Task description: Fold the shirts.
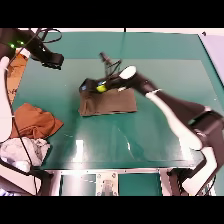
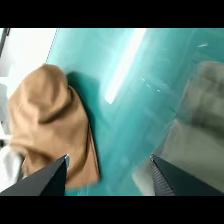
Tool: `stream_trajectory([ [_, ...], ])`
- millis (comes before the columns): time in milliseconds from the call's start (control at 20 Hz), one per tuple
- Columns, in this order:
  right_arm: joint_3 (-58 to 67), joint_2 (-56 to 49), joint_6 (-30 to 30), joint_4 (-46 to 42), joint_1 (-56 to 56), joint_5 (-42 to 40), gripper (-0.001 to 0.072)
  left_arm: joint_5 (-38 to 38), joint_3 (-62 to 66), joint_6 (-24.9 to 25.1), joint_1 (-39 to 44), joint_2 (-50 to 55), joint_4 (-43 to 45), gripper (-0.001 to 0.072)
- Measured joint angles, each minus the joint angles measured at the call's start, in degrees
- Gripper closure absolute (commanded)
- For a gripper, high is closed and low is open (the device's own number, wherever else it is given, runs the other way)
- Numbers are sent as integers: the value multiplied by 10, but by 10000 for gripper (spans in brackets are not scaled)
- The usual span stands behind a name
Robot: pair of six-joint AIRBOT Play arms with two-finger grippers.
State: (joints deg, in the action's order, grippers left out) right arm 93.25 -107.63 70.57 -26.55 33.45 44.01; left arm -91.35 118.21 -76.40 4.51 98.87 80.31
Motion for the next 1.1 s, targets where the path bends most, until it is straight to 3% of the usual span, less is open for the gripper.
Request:
stream_trajectory([
  [100,16,-18,-5,10,-1,-16,661,-5,0,7,-7,-4,9,680],
  [150,22,-18,-6,14,-15,-3,698,-6,0,9,-9,-5,11,680],
  [350,34,16,12,-13,-128,94,698,-5,0,14,-12,-6,13,680],
  [500,31,49,45,-96,-235,177,698,-3,0,16,-12,-6,13,680],
  [550,22,59,55,-123,-264,198,629,-2,0,16,-12,-6,13,680],
  [650,-12,70,68,-168,-313,229,207,-2,0,16,-12,-6,13,680],
  [700,-37,74,70,-184,-331,232,128,-1,0,16,-12,-6,14,680],
  [900,-130,70,64,-190,-352,198,128,2,0,15,-12,-6,14,680],
  [1100,-169,36,23,-118,-316,167,142,4,0,14,-12,-6,13,680],
])
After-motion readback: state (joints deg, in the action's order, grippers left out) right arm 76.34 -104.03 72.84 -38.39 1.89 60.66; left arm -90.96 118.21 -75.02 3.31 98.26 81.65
